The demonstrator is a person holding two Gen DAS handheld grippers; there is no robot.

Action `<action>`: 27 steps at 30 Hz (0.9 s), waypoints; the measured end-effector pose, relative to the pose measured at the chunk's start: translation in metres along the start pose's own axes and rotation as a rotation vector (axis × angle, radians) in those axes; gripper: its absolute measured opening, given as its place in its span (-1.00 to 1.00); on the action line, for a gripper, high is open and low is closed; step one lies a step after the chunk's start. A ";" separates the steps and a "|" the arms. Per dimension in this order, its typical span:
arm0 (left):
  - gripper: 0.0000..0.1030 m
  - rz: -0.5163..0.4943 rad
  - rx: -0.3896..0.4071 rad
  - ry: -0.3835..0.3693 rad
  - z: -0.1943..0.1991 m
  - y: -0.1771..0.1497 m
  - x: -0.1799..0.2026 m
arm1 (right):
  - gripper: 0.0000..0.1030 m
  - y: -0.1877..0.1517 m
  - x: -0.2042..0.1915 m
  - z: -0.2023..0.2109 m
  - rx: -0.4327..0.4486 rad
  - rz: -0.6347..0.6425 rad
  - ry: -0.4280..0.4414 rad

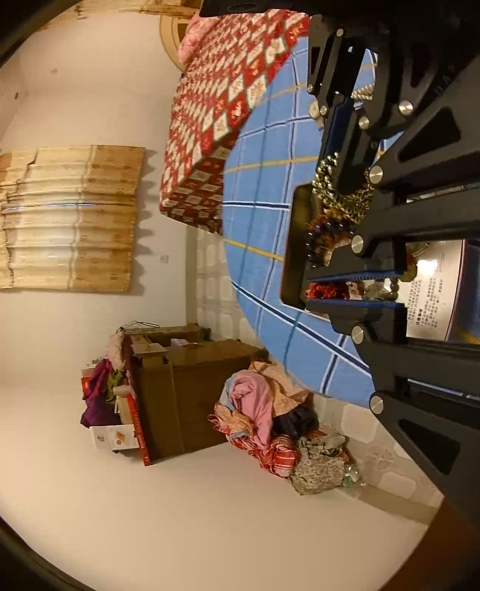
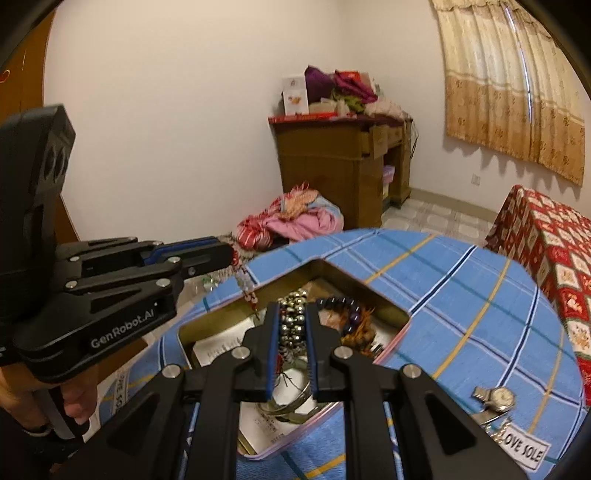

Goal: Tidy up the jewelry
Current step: 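Carry the red strand and gold chain over the tin and open both tools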

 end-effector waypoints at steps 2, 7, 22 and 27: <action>-0.86 -0.004 -0.012 0.006 -0.005 -0.004 0.001 | -0.70 -0.005 0.000 -0.006 -0.018 0.002 -0.004; -0.86 -0.031 -0.038 0.031 -0.014 -0.009 0.001 | -0.70 -0.011 0.001 -0.014 -0.046 0.002 -0.017; -0.85 -0.028 -0.098 0.024 -0.033 -0.023 0.000 | -0.70 -0.024 0.001 -0.029 -0.089 0.000 -0.033; -0.85 -0.032 -0.108 0.023 -0.036 -0.024 0.000 | -0.70 -0.026 0.000 -0.031 -0.095 0.002 -0.038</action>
Point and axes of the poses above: each gripper's, at about its wrist camera, not at the fingertips, and z roughly against the way its jaws point, x to its right, y to its top, the point moved 3 cm from there along -z, roughly the way its jaws point, and after that the axes turned 8 degrees about -z, right-handed, at the moved point
